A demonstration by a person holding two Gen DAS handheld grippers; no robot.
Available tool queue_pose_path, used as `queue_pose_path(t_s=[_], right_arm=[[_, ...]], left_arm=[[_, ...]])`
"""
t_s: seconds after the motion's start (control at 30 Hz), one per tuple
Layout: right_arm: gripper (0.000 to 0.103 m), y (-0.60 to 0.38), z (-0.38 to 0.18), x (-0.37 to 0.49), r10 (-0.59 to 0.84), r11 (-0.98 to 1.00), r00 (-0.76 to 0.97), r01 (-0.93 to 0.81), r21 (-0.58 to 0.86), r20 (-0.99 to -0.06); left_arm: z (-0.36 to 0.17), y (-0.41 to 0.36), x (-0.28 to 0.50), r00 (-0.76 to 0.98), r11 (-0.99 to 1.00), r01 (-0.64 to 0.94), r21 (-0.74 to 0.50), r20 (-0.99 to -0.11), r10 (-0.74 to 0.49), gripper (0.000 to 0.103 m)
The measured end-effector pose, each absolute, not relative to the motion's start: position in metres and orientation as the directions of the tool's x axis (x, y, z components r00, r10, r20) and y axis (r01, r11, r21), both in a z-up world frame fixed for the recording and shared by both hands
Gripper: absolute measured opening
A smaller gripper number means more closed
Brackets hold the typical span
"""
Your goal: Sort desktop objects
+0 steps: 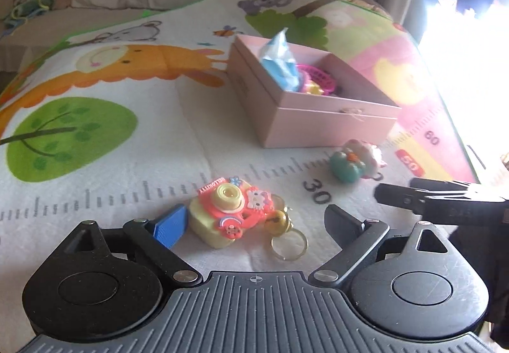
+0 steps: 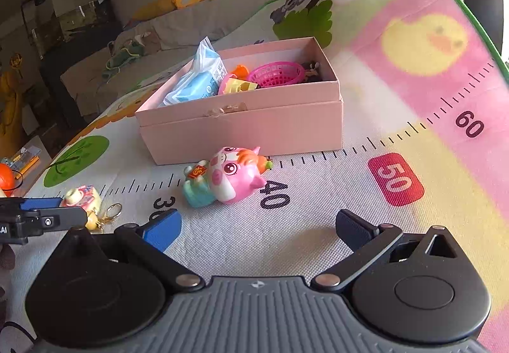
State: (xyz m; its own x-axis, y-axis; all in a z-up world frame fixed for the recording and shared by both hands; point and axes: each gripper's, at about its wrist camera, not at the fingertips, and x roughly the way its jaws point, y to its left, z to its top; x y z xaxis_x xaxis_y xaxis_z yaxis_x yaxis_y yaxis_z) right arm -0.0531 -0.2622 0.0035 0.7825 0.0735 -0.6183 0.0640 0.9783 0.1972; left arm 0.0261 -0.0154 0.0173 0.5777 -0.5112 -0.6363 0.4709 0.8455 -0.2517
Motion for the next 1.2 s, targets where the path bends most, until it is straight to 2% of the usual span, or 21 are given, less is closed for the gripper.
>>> queue_pose_path(t_s=[0.17, 0.3, 0.43, 0.5, 0.6, 0.7, 0.77, 0.83, 0.9, 1.03, 1.2], right_arm=[[0.103, -0.263, 0.004, -0.054, 0.072, 0.977, 0.786, 0.067, 0.201, -0.615], [0.103, -0.264, 0.004, -0.054, 0.073, 0.976, 0.788, 0.069, 0.206, -0.612], [0.103, -0.266, 0.004, -0.055, 0.072, 0.974, 0.79, 0.075, 0.213, -0.608], [0.103, -0.267, 0.004, -0.055, 0.07, 0.973, 0.793, 0.08, 0.217, -0.605], [0.103, -0.268, 0.004, -0.056, 0.069, 0.971, 0.796, 0.086, 0.225, -0.602], [0.103, -0.268, 0.005, -0.057, 0.065, 0.971, 0.797, 0.088, 0.222, -0.601], [0.103, -0.266, 0.009, -0.061, 0.046, 0.978, 0.79, 0.088, 0.188, -0.611], [0.103, -0.261, 0.017, -0.069, 0.055, 0.993, 0.778, 0.02, 0.112, -0.626], [0.103, -0.257, 0.031, -0.08, 0.044, 0.999, 0.787, -0.05, 0.007, -0.616], [0.103, -0.258, 0.053, -0.069, 0.071, 0.991, 0.756, -0.13, -0.044, -0.651], [0.103, -0.247, 0.044, -0.025, 0.085, 0.984, 0.71, -0.168, -0.051, -0.699]], left_arm=[[0.018, -0.024, 0.023, 0.585, 0.857, 0.452, -0.246, -0.644, -0.493, 0.097], [0.016, -0.024, 0.022, 0.549, 0.837, 0.46, -0.296, -0.646, -0.53, 0.098], [0.017, -0.027, 0.014, 0.475, 0.777, 0.541, -0.32, -0.647, -0.597, 0.098], [0.019, -0.03, 0.007, 0.495, 0.775, 0.57, -0.272, -0.64, -0.588, 0.098], [0.019, -0.035, 0.007, 0.602, 0.852, 0.511, -0.111, -0.662, -0.447, 0.098], [0.011, -0.033, 0.018, 0.6, 0.869, 0.486, -0.093, -0.688, -0.409, 0.077], [0.01, -0.036, 0.017, 0.606, 0.865, 0.496, -0.07, -0.686, -0.403, 0.076], [0.01, -0.041, 0.015, 0.621, 0.863, 0.505, -0.031, -0.68, -0.388, 0.069], [0.009, -0.049, 0.015, 0.643, 0.874, 0.486, -0.001, -0.677, -0.358, 0.051], [0.008, -0.062, 0.01, 0.691, 0.911, 0.412, 0.02, -0.658, -0.298, 0.045], [0.007, -0.059, -0.001, 0.724, 0.931, 0.36, 0.056, -0.647, -0.241, 0.046]])
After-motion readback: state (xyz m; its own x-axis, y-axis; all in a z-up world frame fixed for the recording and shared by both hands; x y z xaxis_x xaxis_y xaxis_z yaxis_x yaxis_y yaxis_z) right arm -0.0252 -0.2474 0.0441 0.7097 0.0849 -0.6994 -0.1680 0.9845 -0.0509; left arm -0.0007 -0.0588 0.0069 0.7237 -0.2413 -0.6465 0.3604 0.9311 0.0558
